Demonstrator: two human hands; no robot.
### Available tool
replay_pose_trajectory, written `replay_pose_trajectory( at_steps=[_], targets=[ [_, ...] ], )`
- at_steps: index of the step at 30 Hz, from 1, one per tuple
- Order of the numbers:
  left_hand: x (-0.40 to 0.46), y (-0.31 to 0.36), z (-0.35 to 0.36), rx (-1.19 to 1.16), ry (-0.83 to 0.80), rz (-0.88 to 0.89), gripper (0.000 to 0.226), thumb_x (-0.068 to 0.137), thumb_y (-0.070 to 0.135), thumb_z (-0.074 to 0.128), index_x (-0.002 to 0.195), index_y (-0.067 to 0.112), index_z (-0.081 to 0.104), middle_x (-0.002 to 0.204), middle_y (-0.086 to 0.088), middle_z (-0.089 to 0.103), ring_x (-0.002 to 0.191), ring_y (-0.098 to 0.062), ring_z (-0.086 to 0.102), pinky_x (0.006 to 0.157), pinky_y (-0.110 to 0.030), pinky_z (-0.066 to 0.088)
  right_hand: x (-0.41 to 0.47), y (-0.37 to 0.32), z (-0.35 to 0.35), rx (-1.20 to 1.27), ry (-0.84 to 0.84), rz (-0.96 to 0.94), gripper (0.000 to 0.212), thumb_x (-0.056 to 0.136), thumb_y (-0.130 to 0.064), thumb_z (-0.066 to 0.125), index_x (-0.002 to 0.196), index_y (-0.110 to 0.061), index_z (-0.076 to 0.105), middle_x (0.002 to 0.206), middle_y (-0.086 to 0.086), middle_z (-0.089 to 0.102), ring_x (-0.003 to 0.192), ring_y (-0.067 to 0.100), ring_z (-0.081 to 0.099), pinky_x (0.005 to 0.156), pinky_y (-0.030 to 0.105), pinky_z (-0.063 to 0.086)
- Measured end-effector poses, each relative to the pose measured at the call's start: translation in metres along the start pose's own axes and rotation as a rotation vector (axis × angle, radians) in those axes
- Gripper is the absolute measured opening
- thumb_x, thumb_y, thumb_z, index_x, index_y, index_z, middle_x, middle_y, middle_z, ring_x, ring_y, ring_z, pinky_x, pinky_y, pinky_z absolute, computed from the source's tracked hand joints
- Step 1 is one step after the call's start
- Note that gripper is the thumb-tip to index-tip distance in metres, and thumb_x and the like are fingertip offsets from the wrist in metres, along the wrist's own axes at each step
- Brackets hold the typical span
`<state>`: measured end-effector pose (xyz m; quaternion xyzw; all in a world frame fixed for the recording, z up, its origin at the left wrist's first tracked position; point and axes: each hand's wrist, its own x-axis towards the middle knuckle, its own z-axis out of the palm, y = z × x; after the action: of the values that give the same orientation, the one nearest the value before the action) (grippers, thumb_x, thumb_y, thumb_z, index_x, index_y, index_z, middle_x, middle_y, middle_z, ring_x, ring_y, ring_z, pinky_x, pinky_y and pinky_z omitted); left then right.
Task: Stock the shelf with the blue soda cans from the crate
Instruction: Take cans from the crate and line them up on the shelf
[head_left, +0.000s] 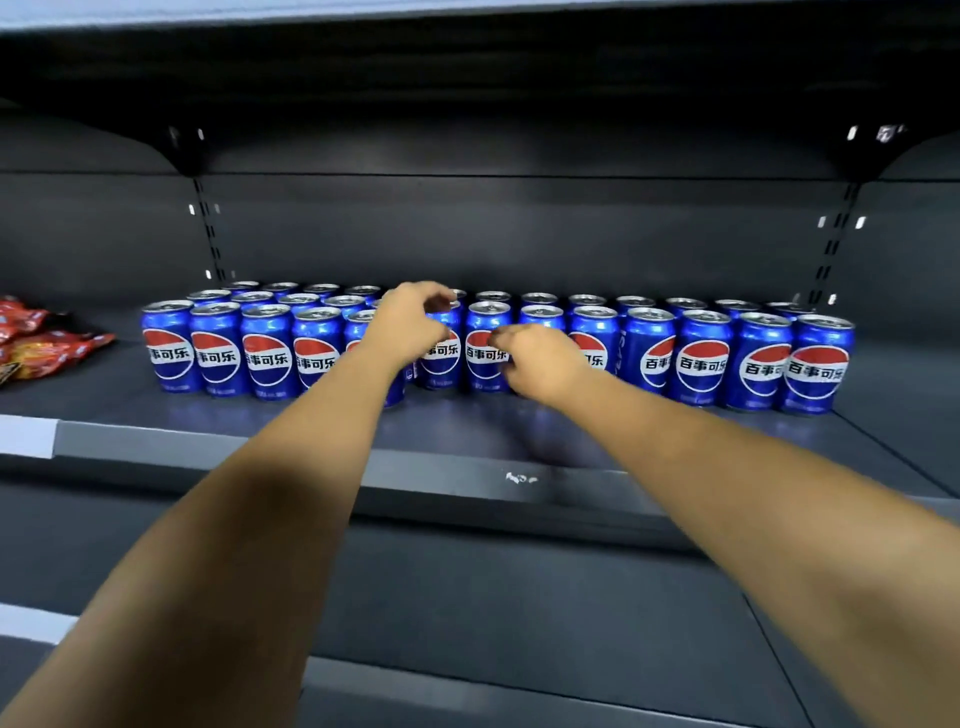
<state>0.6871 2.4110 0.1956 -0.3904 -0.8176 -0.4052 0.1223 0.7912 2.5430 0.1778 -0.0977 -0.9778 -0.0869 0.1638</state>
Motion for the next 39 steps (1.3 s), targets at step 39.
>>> replay_pose_trajectory(
  at_steps=[39],
  targets=[
    [0.067, -0.019, 0.022, 0.450, -0.174, -0.017, 0.048, 0.084, 0.015, 0.063, 0.131, 0.010, 0.053, 0.129, -0.013, 0.058, 0.118, -0.029, 0.053, 0.096, -0.036, 0.046, 0.057, 0.032, -0.003, 0.400, 0.070, 0.161, 0.061, 0.086, -0.034, 0.067, 0.141, -0.021, 0.044, 0.142, 0.004, 0.049, 0.133, 0.024, 0.041, 0.113, 0.036, 0.026]
  ],
)
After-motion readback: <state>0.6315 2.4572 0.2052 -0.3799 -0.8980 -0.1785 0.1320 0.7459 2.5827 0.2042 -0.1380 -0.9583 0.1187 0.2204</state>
